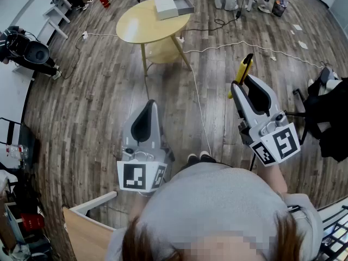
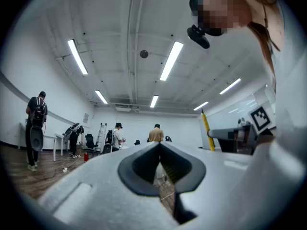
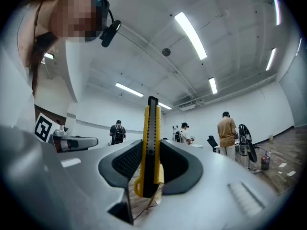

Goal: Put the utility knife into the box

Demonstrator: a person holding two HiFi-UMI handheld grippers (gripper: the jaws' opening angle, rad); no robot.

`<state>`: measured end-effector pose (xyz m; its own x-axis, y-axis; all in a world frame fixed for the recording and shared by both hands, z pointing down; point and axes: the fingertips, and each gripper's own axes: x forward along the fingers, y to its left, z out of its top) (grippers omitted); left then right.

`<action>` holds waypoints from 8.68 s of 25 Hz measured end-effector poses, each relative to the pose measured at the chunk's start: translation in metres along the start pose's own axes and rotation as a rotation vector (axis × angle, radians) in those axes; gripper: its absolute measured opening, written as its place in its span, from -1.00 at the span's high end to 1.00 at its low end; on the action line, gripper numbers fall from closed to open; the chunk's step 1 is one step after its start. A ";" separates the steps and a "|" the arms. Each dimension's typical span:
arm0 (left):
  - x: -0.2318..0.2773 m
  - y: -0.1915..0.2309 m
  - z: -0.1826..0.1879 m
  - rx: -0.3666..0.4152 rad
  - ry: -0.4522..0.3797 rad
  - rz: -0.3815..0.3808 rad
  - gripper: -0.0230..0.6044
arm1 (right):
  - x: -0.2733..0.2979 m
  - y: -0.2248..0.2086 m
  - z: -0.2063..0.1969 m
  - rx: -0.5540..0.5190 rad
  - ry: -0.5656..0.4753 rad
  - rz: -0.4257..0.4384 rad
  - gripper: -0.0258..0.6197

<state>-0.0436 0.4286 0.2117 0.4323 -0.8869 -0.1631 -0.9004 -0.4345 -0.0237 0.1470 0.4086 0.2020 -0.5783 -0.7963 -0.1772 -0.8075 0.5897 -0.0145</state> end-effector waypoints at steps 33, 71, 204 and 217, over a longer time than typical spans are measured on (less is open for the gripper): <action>0.015 -0.026 -0.018 0.015 0.044 0.071 0.92 | -0.019 -0.048 -0.003 0.062 -0.016 0.021 0.54; 0.229 0.186 -0.048 0.043 0.026 0.037 0.92 | 0.265 -0.125 -0.050 0.038 -0.013 0.032 0.54; 0.623 0.415 -0.174 -0.073 0.126 0.079 0.92 | 0.626 -0.424 -0.451 0.464 1.134 -0.072 0.54; 0.624 0.422 -0.183 -0.086 0.145 0.122 0.92 | 0.622 -0.432 -0.481 0.504 1.200 -0.078 0.54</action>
<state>-0.1447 -0.3365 0.2802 0.3288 -0.9443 -0.0158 -0.9415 -0.3291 0.0723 0.0805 -0.4061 0.5713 -0.4863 -0.2990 0.8211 -0.8627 0.3135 -0.3968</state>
